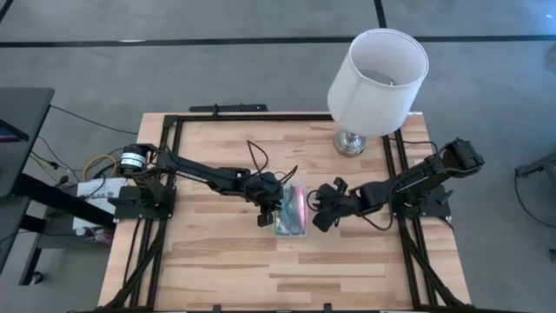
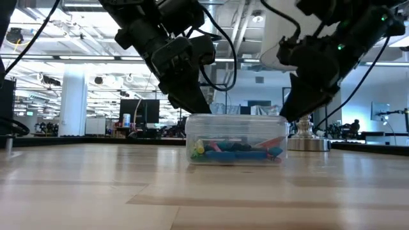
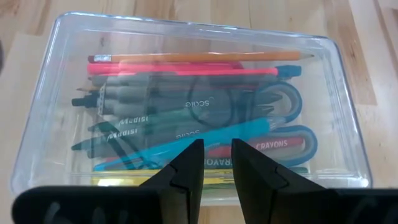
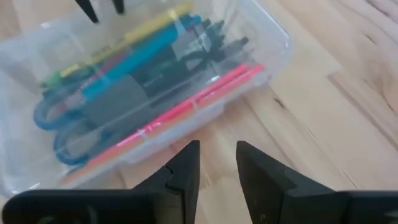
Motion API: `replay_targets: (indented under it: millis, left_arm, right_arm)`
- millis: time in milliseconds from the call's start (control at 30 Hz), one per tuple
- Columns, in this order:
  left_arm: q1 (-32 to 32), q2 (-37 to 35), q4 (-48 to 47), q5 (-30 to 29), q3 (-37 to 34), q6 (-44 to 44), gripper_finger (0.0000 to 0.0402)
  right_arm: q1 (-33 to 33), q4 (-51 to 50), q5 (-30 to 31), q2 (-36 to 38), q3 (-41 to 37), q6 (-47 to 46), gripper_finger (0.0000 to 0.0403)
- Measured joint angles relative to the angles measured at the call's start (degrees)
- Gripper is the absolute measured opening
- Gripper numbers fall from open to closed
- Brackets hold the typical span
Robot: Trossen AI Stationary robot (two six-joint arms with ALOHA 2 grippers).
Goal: Pick & place school supplies into a supply box
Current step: Close the transparent supply box
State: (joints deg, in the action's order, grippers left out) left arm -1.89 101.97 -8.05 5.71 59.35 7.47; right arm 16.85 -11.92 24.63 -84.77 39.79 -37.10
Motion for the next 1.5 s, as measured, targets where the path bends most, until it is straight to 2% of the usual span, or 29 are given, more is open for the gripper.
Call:
replay_targets:
  millis: [433, 667, 933, 1167, 1500]
  left_arm:
    - [0.0, 0.0, -0.7, 0.1, -0.2, -0.2, 0.0077]
    - [0.0, 0.6, -1.2, 0.5, -0.2, 0.0, 0.0077]
    - [-1.5, 5.0, 4.0, 5.7, 0.2, 2.6, 0.0040]
    - [-1.9, 2.4, 6.2, 2.3, -0.3, 2.5, 0.0024]
    - [-0.3, -3.0, 1.3, -2.3, -0.6, -0.5, 0.0024]
  right_arm:
    - [-0.9, 11.4, -6.3, -6.2, -1.1, 2.9, 0.0097]
    - [-0.9, 14.1, -6.6, -8.4, -1.1, 2.7, 0.0097]
    - [-1.5, 12.9, -7.3, -8.4, -1.1, 3.3, 0.0097]
    - [-0.6, 5.6, -3.2, -6.5, -1.0, -4.3, 0.0097]
    - [0.8, 3.3, 1.4, 0.2, -1.0, -2.0, 0.0097]
